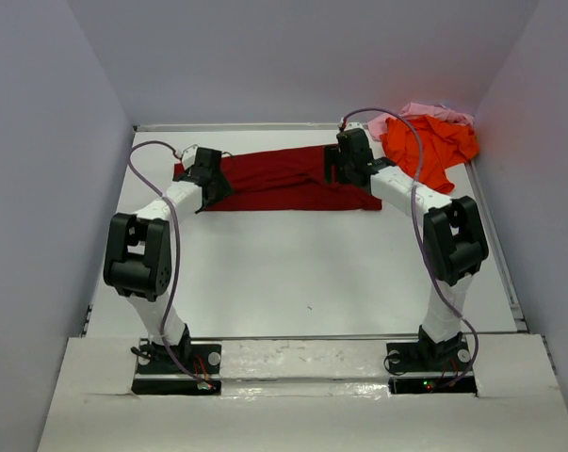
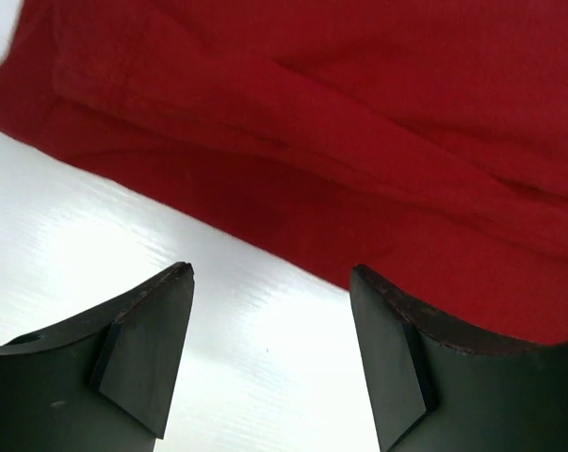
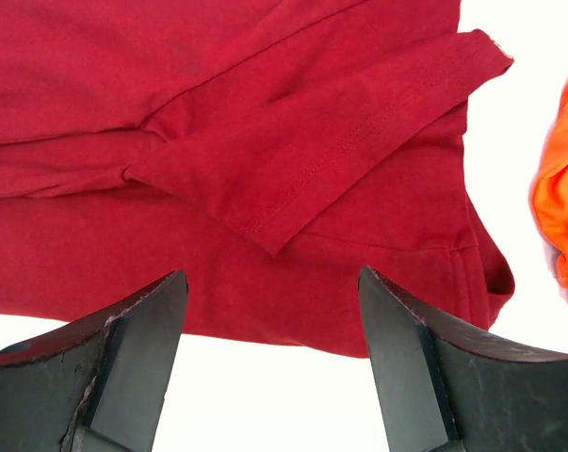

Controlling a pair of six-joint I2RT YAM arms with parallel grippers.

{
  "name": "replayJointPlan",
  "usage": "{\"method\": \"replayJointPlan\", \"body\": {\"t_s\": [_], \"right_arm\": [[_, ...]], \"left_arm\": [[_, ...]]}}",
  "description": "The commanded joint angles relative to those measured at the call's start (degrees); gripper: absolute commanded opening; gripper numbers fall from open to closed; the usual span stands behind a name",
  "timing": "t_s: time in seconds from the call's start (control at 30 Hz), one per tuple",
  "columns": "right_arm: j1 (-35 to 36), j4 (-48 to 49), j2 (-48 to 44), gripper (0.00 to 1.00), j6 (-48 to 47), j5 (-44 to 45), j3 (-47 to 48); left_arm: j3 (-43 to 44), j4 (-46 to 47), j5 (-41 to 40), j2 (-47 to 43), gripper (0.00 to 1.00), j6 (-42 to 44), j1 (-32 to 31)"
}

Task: Fold and stack the t-shirts
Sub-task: Fold the tshirt

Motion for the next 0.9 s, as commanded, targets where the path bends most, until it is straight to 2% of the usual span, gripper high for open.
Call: {"method": "replayJointPlan", "body": {"t_s": [0.0, 0.2, 0.37, 0.87], "right_arm": [[0.23, 1.86, -2.53, 0.78, 0.58, -0.98, -0.28], [0.23, 2.3, -2.52, 0.78, 0.85, -2.04, -0.81], [0.23, 2.47, -2.26, 0.78, 0.67, -1.78, -0.98], [0.23, 2.65, -2.53, 0.78, 0.93, -2.3, -1.42]], "left_arm": [[4.82, -1.04, -4.53, 1.33, 0.77, 1.1, 1.94], [8.6, -0.96, -8.04, 5.81, 0.77, 1.54, 3.7], [9.93, -1.49, -6.73, 9.76, 0.77, 0.93, 5.54], [13.08, -2.1, -8.05, 12.49, 0.77, 0.93, 8.1]]}}
